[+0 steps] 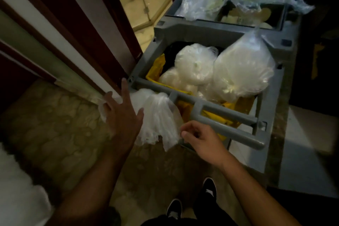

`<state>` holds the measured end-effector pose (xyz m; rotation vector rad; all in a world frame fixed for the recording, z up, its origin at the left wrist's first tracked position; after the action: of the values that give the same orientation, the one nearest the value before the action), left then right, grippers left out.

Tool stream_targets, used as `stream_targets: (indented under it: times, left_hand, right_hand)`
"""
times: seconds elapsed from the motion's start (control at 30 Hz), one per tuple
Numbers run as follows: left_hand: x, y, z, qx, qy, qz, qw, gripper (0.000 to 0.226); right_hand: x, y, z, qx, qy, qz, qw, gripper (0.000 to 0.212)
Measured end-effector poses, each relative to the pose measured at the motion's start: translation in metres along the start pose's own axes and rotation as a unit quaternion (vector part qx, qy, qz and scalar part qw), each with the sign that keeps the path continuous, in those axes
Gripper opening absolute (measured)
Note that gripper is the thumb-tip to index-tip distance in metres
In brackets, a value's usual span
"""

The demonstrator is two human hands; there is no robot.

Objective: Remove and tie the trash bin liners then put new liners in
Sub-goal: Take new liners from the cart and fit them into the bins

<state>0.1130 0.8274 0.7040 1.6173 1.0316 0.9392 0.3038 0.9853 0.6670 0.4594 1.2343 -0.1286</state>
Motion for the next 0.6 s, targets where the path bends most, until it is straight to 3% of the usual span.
stream_targets:
  times: [0.07, 0.1, 0.2, 0.23, 0.33, 0.47, 0.6]
  left_hand:
    - [-0.013, -0.003, -0.011, -0.041, 0.040, -0.062, 0.996, 0.109]
    - [-0.020, -0.005, -0.015, -0.070, 0.067, -0.082, 0.992, 0.097]
    - [-0.033, 0.003, -0.023, -0.048, 0.089, -0.028, 0.995, 0.026]
    - [-0.034, 0.009, -0.022, -0.032, 0.071, -0.011, 0.997, 0.020]
    - [-0.031, 0.032, -0.017, -0.012, 0.038, 0.066, 0.997, 0.022]
    - [-0.027, 0.065, -0.012, -0.016, 0.096, 0.195, 0.976, 0.020]
    - [-0.028, 0.098, 0.004, 0.011, 0.093, 0.276, 0.957, 0.014]
  right_hand:
    - [-0.006, 0.000, -0.016, -0.042, 0.005, 0.015, 0.999, 0.005]
    - [-0.007, 0.000, -0.022, -0.056, 0.007, 0.025, 0.998, 0.006]
    - [-0.009, 0.000, -0.036, -0.083, 0.015, 0.035, 0.996, 0.006]
    - [-0.010, 0.000, -0.040, -0.089, 0.018, 0.028, 0.996, 0.007]
    - [-0.016, -0.001, -0.047, -0.103, 0.025, -0.012, 0.994, 0.009]
    - [-0.031, -0.010, -0.054, -0.128, 0.025, -0.061, 0.990, 0.012]
    - [-0.049, -0.028, -0.064, -0.144, 0.001, -0.108, 0.984, 0.013]
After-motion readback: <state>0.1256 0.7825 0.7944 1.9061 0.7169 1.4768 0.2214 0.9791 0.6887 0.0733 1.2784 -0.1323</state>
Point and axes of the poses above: each hand's wrist, its own z-axis away from the middle knuckle, its own y-axis out of the back of the hand, x = y × z, the point moved 3 cm from there along -z, towards the middle knuckle, and after that the axes turned 1 degree about x, right-handed, at the moved point
